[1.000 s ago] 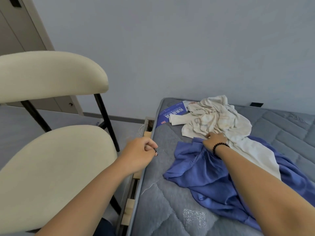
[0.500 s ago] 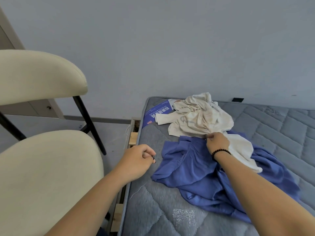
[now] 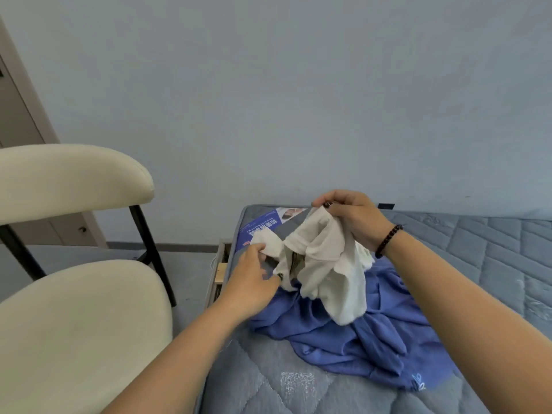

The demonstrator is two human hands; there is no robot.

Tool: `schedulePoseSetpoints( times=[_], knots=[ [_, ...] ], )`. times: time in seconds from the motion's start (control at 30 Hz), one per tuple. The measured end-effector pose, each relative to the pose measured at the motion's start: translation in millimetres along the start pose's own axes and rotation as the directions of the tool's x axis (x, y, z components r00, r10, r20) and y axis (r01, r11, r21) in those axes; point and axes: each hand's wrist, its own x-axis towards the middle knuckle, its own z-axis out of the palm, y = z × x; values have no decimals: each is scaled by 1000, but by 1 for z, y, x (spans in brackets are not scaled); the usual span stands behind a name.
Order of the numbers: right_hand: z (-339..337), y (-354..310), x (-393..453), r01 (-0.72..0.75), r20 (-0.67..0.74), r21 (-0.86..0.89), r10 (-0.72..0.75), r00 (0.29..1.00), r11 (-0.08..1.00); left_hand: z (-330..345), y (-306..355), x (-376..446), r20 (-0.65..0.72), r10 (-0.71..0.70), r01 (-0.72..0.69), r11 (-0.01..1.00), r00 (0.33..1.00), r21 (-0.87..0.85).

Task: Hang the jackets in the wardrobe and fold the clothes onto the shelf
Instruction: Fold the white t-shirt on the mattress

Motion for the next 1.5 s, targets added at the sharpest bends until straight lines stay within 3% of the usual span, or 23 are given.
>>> schedulePoseSetpoints(
  times=[0.2,0.27,0.3,0.33,0.4,0.47,0.53,0.6,0.73,0.8,0.87,0.97,1.17,1.33,1.43,1.5],
  knots=[
    [17,-56,-25,107,106,-46,-102,989,993,8,12,-21,-13,121,-120,992,993,32],
    [21,-69,-32,171,95,-219,-153,984,961,4,18,-28,-125,100,-97,995,987,31],
    [22,-76,-36,207,106,-403,-179,978,892,-1,21,-31,-204,87,-90,996,975,-8],
    [22,-80,-39,225,127,-622,-187,974,750,-8,24,-35,-270,67,-91,993,960,-78],
    [23,-84,-47,225,185,-912,-147,972,342,-26,31,-42,-368,31,-108,976,929,-189],
    [29,-87,-54,211,201,-974,-115,973,85,-45,38,-48,-421,18,-120,969,907,-217],
    [38,-83,-59,198,195,-980,-144,970,5,-61,48,-54,-430,42,-156,960,902,-234],
    [52,-81,-65,226,208,-970,-184,961,88,-75,65,-61,-421,70,-190,949,905,-250],
    [91,-82,-76,313,261,-829,-174,949,464,-99,100,-78,-451,158,-267,945,879,-191],
    [106,-80,-81,321,206,-756,-259,944,570,-111,111,-88,-465,197,-292,946,863,-140],
    [110,-82,-85,284,64,-705,-341,938,649,-120,116,-100,-455,230,-302,949,860,-92],
    [98,-96,-87,224,-119,-668,-399,909,709,-132,116,-119,-447,295,-304,951,844,54],
    [66,-145,-77,155,-300,-651,-440,846,743,-139,124,-128,-318,390,-282,899,864,335],
    [59,-195,-72,225,-395,-573,-505,767,788,-144,137,-110,-403,381,-198,882,832,427],
    [37,-231,-70,251,-527,-337,-403,749,907,-153,131,-105,-468,293,-58,889,834,454],
    [18,-253,-74,248,-472,42,-200,859,968,-160,125,-105,-498,153,0,956,853,294]
  ],
)
